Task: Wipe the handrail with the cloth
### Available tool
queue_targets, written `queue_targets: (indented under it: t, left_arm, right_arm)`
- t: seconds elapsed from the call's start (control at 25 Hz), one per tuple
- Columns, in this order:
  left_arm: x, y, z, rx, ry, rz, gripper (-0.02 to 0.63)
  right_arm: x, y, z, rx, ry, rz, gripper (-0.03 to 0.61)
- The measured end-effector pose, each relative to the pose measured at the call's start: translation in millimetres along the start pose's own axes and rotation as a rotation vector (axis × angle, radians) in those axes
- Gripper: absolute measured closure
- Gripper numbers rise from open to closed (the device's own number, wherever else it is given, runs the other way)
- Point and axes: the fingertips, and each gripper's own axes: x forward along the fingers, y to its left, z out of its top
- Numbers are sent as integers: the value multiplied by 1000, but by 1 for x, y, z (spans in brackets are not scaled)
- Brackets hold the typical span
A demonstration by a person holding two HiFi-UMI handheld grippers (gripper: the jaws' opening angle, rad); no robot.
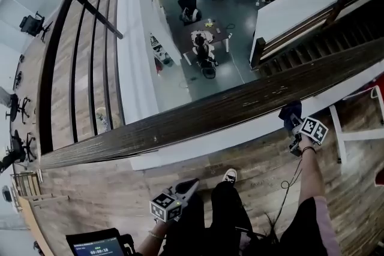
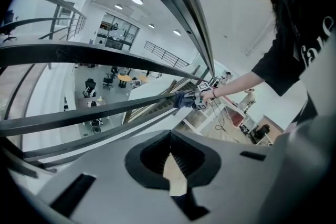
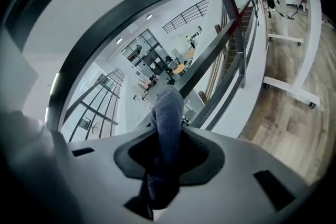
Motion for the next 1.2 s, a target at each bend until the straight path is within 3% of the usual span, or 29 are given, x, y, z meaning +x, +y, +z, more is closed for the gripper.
queue_targets:
  t: [0.28,0.48,0.68,0.92,1.2]
  left_arm:
    - [-13,22,20,-8,-72,52,614]
    - [-32,18,11,24,-94,37,614]
    - [-66,20,7,51,-132,18,614]
    - [-148,39,-2,66,-184,18,614]
    - [-234,55,-3,103,-259,-11,614]
  right_arm:
    - [-24,27,-13,7,-49,94,486]
    - [-74,57,-62,29,-68,184,486]
    - [-124,108,-109,-22,-98,244,486]
    - [-184,213,-187,-67,-129,322,486]
    - [-238,324,-287,-34,-197,394,486]
